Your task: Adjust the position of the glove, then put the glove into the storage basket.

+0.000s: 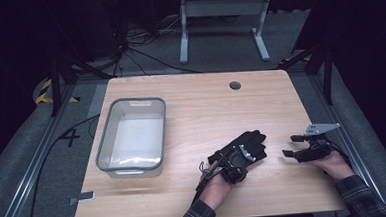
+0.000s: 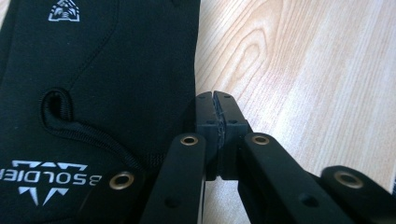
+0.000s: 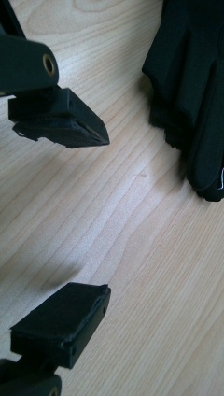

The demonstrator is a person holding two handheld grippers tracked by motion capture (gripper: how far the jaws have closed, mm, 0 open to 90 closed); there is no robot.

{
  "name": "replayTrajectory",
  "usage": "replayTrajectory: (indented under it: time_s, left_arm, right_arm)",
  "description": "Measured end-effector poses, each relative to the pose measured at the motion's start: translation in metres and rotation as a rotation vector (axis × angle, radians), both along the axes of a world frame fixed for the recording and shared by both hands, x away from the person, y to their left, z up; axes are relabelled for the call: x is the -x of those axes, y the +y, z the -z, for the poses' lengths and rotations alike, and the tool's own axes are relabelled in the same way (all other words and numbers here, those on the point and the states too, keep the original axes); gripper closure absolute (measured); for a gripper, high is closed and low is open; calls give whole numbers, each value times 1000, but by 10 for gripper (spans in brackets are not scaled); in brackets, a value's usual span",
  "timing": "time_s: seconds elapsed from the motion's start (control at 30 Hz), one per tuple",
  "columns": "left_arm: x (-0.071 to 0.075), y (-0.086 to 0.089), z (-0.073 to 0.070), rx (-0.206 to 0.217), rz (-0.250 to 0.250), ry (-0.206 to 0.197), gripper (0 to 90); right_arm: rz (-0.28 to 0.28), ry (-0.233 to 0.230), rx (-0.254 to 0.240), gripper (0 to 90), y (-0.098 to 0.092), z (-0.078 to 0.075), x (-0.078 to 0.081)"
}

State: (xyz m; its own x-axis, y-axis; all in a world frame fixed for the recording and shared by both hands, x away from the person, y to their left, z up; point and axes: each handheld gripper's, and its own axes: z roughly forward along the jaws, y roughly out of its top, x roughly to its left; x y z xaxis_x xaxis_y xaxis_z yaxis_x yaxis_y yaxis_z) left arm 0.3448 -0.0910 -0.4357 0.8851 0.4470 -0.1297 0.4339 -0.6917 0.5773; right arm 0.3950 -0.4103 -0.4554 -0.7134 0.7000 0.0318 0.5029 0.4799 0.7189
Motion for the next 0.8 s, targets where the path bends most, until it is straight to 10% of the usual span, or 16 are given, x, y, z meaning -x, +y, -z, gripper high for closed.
replayTrajectory:
  time_s: [0.4, 0.8]
  left_arm:
    - [-24, 20, -31, 81, 10, -13, 559]
    - [-72, 23, -30, 111, 13, -12, 328]
  right_arm:
    - [4, 5, -1, 223, 0, 1, 0]
    - [1, 0, 2, 184, 3, 6, -2]
